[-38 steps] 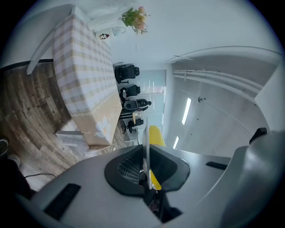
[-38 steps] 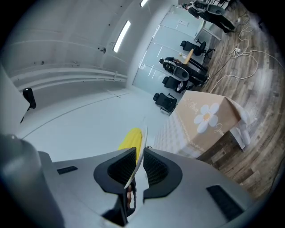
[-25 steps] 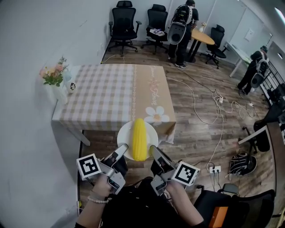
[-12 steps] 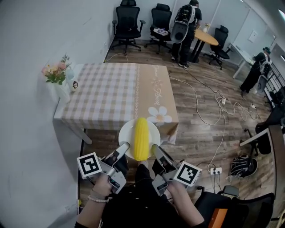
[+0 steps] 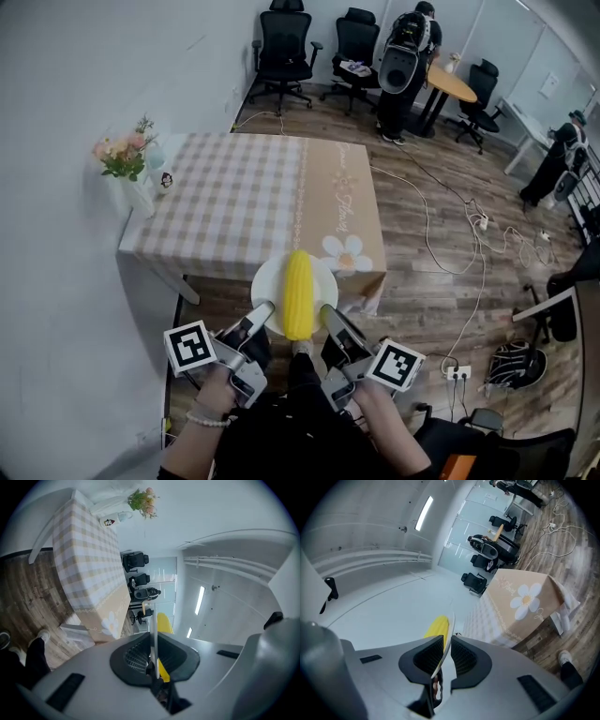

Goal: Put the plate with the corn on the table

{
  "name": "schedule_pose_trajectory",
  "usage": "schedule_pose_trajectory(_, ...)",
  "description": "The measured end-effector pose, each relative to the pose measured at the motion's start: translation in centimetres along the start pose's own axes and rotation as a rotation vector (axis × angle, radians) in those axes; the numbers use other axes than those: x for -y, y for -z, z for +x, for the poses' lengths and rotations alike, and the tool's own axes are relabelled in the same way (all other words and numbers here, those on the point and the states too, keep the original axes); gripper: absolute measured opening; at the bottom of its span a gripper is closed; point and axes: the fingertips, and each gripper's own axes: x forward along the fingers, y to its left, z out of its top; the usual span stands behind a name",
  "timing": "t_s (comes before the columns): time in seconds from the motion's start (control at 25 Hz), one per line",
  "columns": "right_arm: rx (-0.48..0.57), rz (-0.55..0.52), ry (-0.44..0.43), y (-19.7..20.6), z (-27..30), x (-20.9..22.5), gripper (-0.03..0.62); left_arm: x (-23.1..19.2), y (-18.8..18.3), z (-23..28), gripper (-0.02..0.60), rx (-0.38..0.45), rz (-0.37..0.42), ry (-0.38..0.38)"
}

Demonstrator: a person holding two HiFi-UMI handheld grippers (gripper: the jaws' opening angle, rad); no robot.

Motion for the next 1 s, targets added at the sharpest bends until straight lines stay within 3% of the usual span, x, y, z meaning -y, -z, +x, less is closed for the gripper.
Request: schedule_pose_trajectory(1.0,-0.086,0.007,-0.031,-14.3,11.1,7.8,0.078,-0.9,-9.3,16.1,0.037,0.086,-0.015,-0.022)
